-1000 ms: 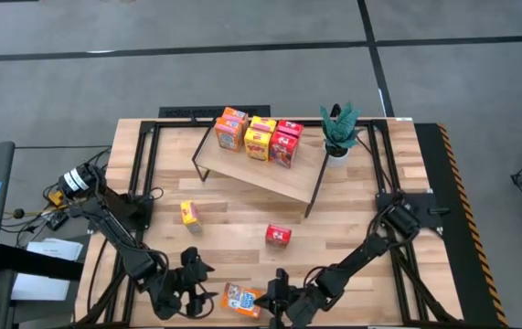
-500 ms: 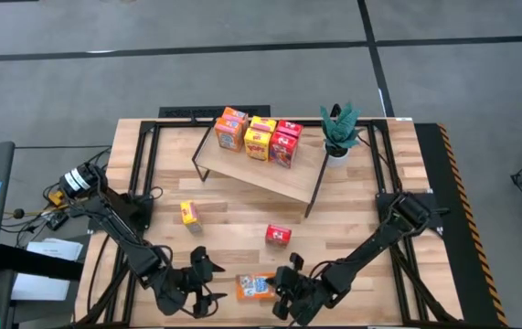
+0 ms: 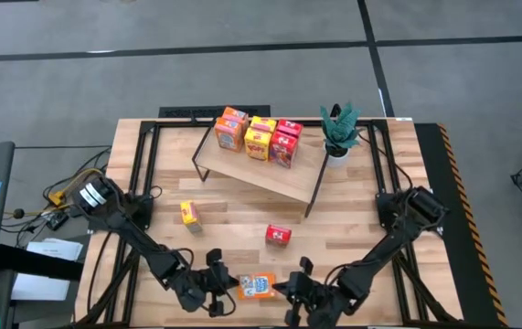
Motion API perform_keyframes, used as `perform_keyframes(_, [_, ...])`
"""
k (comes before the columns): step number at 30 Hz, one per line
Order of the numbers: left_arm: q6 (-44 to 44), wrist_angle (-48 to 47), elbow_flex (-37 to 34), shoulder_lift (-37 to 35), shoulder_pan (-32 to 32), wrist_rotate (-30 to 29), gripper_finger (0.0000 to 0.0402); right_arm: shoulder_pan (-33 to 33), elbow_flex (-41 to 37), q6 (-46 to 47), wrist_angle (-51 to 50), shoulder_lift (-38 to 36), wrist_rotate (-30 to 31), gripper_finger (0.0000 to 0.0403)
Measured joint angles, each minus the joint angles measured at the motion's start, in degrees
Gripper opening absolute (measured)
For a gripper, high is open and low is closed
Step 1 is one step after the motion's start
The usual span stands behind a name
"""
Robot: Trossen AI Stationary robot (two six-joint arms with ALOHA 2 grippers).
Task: Stack cereal on shelf
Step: Put the orange cereal box on the shelf
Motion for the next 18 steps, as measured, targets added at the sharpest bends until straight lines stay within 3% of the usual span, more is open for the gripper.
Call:
perform_keyframes(8, [-2.9, 1.3, 0.1, 2.4, -0.8, -1.4, 0.0007, 1.4, 0.0, 3.2, -0.2, 0.0, 2.4, 0.0042])
perform_keyframes(14, [-10.5, -2.9, -0.4, 2.6, -4.7, -11.2, 0.0002, 1.3, 0.0, 8.5, -0.9, 1.0, 0.4, 0.0039])
perform_keyframes(18, [-16.1, -0.8, -3.4, 2.6, -6.7, -14.8, 0.0001, 0.9, -0.1, 13.2, -2.0, 0.9, -1.8, 0.0069])
